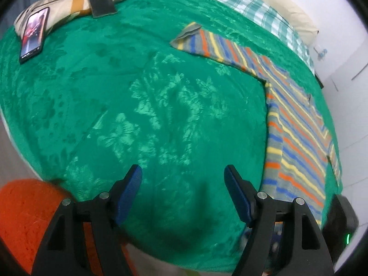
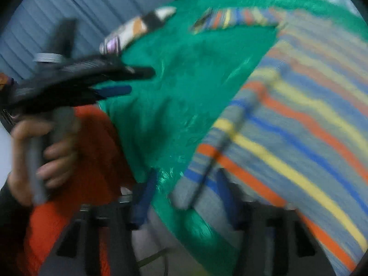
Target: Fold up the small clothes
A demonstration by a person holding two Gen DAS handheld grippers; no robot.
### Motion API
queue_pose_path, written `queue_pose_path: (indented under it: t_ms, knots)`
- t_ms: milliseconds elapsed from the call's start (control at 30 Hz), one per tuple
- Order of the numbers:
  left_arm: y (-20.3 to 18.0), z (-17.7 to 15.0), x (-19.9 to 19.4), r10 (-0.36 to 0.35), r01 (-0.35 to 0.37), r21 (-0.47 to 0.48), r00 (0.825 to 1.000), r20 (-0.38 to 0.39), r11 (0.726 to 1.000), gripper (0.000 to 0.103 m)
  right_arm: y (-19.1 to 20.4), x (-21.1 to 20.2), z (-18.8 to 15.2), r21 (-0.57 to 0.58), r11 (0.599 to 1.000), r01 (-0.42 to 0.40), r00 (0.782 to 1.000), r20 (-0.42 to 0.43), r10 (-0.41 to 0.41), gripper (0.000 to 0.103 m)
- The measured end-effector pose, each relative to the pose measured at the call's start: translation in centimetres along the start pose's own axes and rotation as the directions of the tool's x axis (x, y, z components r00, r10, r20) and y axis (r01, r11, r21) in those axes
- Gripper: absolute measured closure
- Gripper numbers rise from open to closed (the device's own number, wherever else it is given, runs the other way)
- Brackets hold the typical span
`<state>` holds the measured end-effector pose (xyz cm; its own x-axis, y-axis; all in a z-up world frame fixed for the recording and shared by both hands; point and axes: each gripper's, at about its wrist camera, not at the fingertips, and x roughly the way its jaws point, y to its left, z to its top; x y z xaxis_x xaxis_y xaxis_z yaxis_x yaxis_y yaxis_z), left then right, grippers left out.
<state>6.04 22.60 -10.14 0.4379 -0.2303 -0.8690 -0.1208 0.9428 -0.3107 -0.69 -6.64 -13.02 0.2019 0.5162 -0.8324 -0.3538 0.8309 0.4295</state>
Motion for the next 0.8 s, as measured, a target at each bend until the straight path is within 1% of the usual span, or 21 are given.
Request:
queue_pose_path:
  t_ms: [33, 67, 100, 133, 200, 233, 267, 300, 333, 367, 400, 433, 533, 567, 600, 667, 700, 733, 767, 800]
  knots:
    - [0.3, -0.1, -0.2, -0.008, 0.008, -0.007, 1.0, 0.004, 1.0, 0.027, -1.5, -0.6, -0.1, 0.086, 0.994, -0.062, 0.998, 0.024, 0.06, 0.097]
    - [0.5, -0.3, -0.3, -0.022, 0.022, -0.016, 1.0, 0.009, 1.0, 0.026, -3.9, -1.7, -0.8, 0.223, 0.958, -0.182, 0.983, 0.078, 0.169, 0.097]
    - [0.5, -0.5, -0.3, -0.029, 0.029, -0.018, 1.0, 0.005, 0.999, 0.026, -5.3, -2.2, -1.3, 0.285, 0.929, -0.237, 0.97, 0.113, 0.213, 0.097]
    - [0.2, -0.7, 0.0, -0.039, 0.039, -0.012, 0.999, -0.011, 0.999, 0.025, -7.2, -2.9, -2.2, 0.364, 0.881, -0.301, 0.952, 0.164, 0.258, 0.097]
    - [-1.0, -1.0, 1.2, -0.096, 0.097, 0.003, 0.993, -0.075, 0.995, 0.025, -10.2, -3.2, -3.5, 0.459, 0.808, -0.369, 0.929, 0.215, 0.302, 0.097]
    - [-1.5, -1.3, 1.7, -0.134, 0.135, 0.0, 0.986, -0.102, 0.991, 0.026, -11.6, -3.1, -4.3, 0.5, 0.765, -0.406, 0.913, 0.245, 0.325, 0.097]
    - [-2.3, -1.5, 2.4, -0.195, 0.195, -0.014, 0.971, -0.14, 0.981, 0.026, -12.6, -2.9, -4.8, 0.521, 0.723, -0.454, 0.891, 0.276, 0.361, 0.097]
    - [-2.9, -1.7, 2.9, -0.241, 0.24, -0.027, 0.955, -0.171, 0.97, 0.026, -13.0, -2.9, -5.0, 0.527, 0.702, -0.479, 0.878, 0.294, 0.378, 0.097]
    - [-3.7, -1.9, 3.4, -0.279, 0.277, -0.037, 0.939, -0.202, 0.96, 0.027, -13.3, -3.0, -5.1, 0.523, 0.691, -0.498, 0.867, 0.309, 0.391, 0.097]
    - [-4.7, -2.2, 4.3, -0.321, 0.321, -0.04, 0.915, -0.244, 0.946, 0.027, -13.1, -3.0, -4.9, 0.503, 0.697, -0.511, 0.86, 0.31, 0.406, 0.097]
    - [-5.7, -2.3, 5.0, -0.348, 0.352, -0.036, 0.895, -0.279, 0.935, 0.028, -12.6, -2.9, -4.8, 0.484, 0.705, -0.518, 0.856, 0.307, 0.417, 0.097]
    - [-6.6, -2.4, 5.7, -0.363, 0.372, -0.03, 0.881, -0.304, 0.928, 0.03, -12.1, -2.9, -4.5, 0.452, 0.723, -0.523, 0.852, 0.295, 0.432, 0.097]
    - [-8.1, -2.5, 6.8, -0.37, 0.384, -0.018, 0.872, -0.321, 0.923, 0.031, -10.4, -2.7, -3.8, 0.38, 0.782, -0.494, 0.869, 0.249, 0.427, 0.097]
    - [-8.3, -2.4, 7.0, -0.38, 0.393, -0.024, 0.868, -0.321, 0.919, 0.032, -9.9, -2.7, -3.6, 0.355, 0.804, -0.477, 0.878, 0.231, 0.419, 0.097]
    - [-8.4, -2.4, 7.1, -0.396, 0.407, -0.035, 0.86, -0.321, 0.913, 0.034, -9.5, -2.8, -3.5, 0.334, 0.819, -0.468, 0.883, 0.219, 0.415, 0.097]
    - [-8.4, -2.4, 7.2, -0.438, 0.444, -0.062, 0.837, -0.328, 0.894, 0.041, -7.9, -2.4, -3.4, 0.291, 0.839, -0.46, 0.887, 0.203, 0.415, 0.097]
    - [-8.5, -2.4, 7.4, -0.453, 0.458, -0.071, 0.825, -0.339, 0.886, 0.044, -7.5, -2.4, -3.5, 0.275, 0.846, -0.457, 0.888, 0.198, 0.415, 0.097]
    - [-8.6, -2.5, 7.6, -0.458, 0.464, -0.074, 0.818, -0.348, 0.883, 0.05, -7.2, -2.4, -3.5, 0.264, 0.85, -0.457, 0.888, 0.197, 0.416, 0.097]
    - [-8.7, -2.7, 7.9, -0.465, 0.473, -0.077, 0.804, -0.371, 0.878, 0.064, -6.8, -2.4, -3.5, 0.252, 0.855, -0.453, 0.889, 0.196, 0.413, 0.097]
    - [-8.9, -2.9, 8.2, -0.466, 0.476, -0.076, 0.796, -0.385, 0.876, 0.075, -6.2, -2.5, -3.6, 0.244, 0.861, -0.447, 0.892, 0.195, 0.408, 0.097]
